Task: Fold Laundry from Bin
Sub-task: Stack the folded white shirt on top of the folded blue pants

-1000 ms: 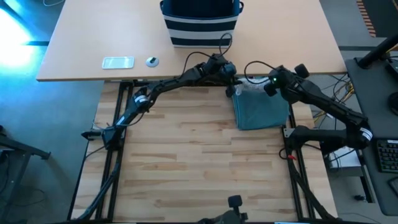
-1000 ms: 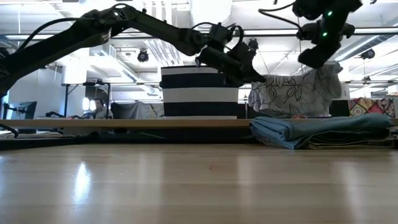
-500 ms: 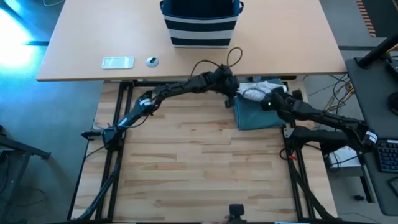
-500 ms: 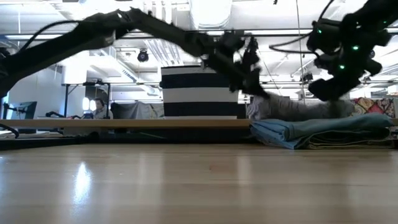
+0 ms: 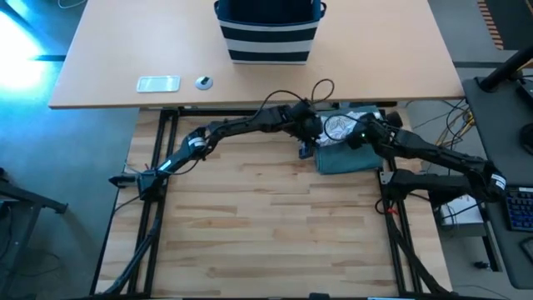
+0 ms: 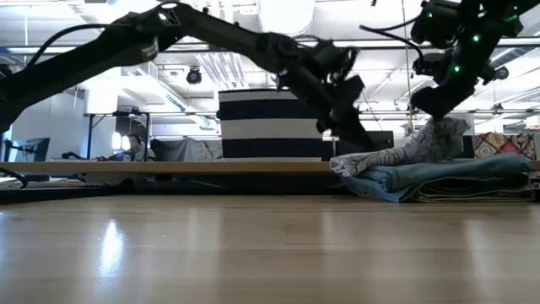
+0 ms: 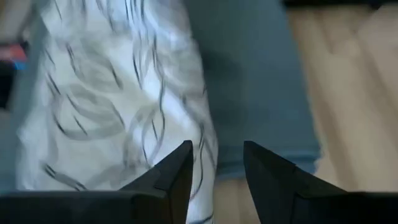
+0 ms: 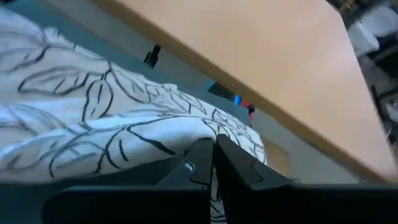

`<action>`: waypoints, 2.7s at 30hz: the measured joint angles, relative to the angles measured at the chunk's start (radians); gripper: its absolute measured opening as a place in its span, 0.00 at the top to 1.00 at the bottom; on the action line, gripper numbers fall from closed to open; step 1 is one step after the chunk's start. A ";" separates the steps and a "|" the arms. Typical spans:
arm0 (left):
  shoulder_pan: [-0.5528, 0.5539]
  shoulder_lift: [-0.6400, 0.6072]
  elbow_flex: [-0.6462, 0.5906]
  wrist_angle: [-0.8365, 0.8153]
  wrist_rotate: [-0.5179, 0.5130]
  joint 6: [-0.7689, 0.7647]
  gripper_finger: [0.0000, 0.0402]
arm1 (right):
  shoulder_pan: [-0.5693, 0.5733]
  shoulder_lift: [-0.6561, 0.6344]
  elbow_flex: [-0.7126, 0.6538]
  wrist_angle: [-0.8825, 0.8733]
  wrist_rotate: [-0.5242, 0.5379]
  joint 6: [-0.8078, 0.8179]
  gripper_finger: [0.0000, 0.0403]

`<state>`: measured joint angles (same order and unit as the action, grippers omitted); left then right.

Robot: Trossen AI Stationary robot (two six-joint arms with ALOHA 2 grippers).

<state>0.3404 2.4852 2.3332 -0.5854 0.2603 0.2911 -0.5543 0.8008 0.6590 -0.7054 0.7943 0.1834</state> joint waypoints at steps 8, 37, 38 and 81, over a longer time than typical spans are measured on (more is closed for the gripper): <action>-0.004 0.000 0.004 -0.074 0.025 -0.051 0.63 | -0.067 0.032 0.018 0.001 -0.161 -0.099 0.98; -0.018 -0.050 0.021 -0.139 0.249 -0.099 0.62 | -0.090 0.218 0.172 -0.614 -0.250 -0.506 0.96; -0.018 -0.050 0.021 -0.138 0.249 -0.099 0.62 | -0.090 0.222 0.172 -0.617 -0.269 -0.504 0.94; -0.019 -0.145 0.009 -0.254 0.038 -0.290 0.62 | 0.062 0.324 0.100 -0.183 -0.636 0.641 0.97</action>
<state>0.3214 2.3402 2.3421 -0.8394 0.2980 0.0007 -0.4927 1.1252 0.7586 -0.8889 0.1578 0.8247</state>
